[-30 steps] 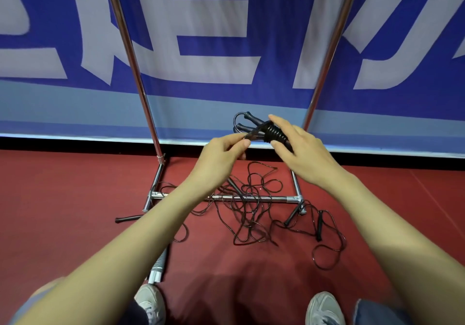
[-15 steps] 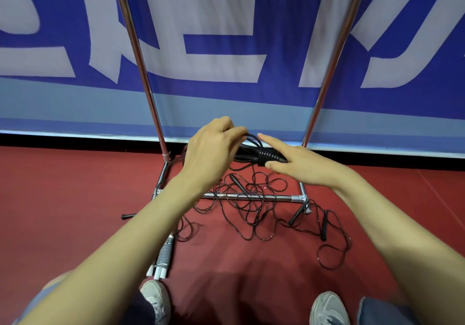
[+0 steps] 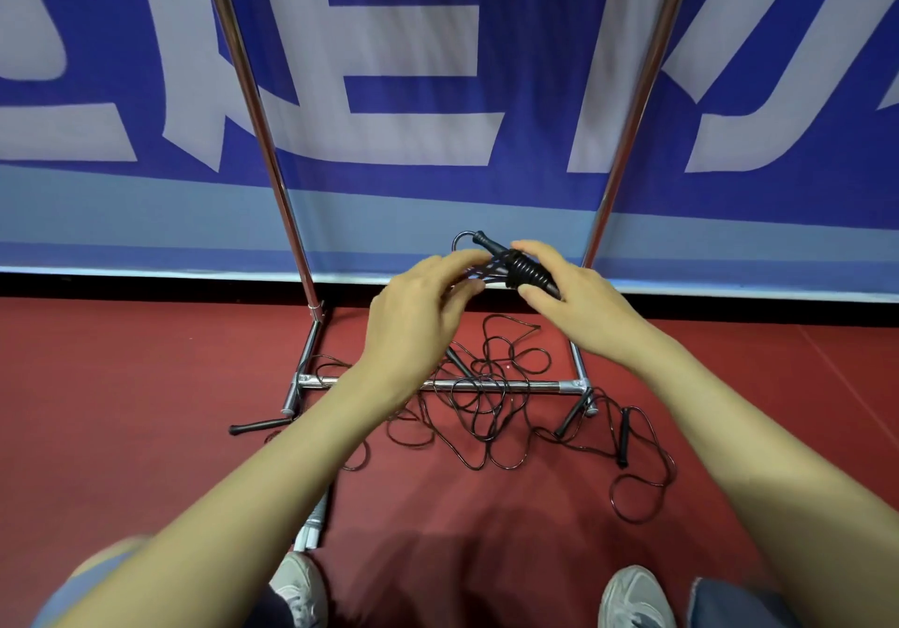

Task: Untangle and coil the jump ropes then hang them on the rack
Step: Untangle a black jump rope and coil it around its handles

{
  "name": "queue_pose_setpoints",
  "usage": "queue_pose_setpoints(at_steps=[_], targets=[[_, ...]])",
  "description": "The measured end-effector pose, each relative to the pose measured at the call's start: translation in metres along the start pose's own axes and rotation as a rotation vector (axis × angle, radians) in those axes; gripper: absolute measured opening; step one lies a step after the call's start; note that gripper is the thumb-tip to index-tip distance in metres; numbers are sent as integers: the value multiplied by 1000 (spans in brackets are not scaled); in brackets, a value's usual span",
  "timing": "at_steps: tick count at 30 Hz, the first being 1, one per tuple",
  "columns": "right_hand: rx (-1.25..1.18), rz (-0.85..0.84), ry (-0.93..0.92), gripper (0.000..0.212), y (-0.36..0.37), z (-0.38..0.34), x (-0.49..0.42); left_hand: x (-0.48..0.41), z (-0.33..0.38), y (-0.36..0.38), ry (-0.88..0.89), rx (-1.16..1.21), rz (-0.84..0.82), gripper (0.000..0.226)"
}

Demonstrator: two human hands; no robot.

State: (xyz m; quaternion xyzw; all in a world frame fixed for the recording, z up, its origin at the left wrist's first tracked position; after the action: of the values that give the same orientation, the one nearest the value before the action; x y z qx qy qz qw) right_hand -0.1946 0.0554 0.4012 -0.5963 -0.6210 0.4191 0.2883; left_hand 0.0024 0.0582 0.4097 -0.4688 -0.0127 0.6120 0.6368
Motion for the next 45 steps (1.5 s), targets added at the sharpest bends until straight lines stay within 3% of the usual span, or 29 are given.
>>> queue_pose_setpoints(at_steps=[4, 9, 13, 20, 24, 27, 32, 34, 38, 42, 45], targets=[[-172, 55, 27, 38, 0, -2, 2, 0, -1, 2, -111, 11, -31, 23], [-463, 102, 98, 38, -4, -6, 0, 3, -6, 13, -481, 583, -209, 16], [-821, 49, 51, 39, -10, -11, 1, 2, -12, 13, -588, 828, -328, 16], [-1154, -163, 0, 36, -19, -16, 8, 1, -24, 11, -502, 688, -441, 32], [-981, -424, -63, 28, -22, -20, 20, 0, -28, 4, -321, 606, -561, 10], [-744, -500, -70, 29, -24, -23, 26, -9, -37, -8, -173, 428, -648, 9], [-439, -590, -64, 27, -13, -22, 26, -17, -32, -2, -237, 235, -699, 3], [-373, -566, -25, 27, -11, -19, 24, -16, -28, 2, -226, 185, -649, 4], [-201, -437, 63, 54, -8, -15, 21, -10, -22, 11, -278, 233, -481, 4], [156, -308, 5, 49, -5, -16, 20, -4, -22, 21, -399, 314, -343, 7], [253, -253, 0, 47, 2, -14, 17, -1, -14, 25, -446, 432, -329, 8]])
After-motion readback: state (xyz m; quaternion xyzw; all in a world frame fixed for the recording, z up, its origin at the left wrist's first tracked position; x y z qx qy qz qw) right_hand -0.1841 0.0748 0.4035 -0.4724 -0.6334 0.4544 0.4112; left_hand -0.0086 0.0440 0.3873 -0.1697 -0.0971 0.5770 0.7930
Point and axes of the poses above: each hand's wrist, its own x-axis away from the middle knuckle, its own y-axis out of the palm, z = x × y, the point moved 1 cm from there along -x, towards the middle knuckle, and after that the axes turned 2 degrees about x, right-handed, at the moved point
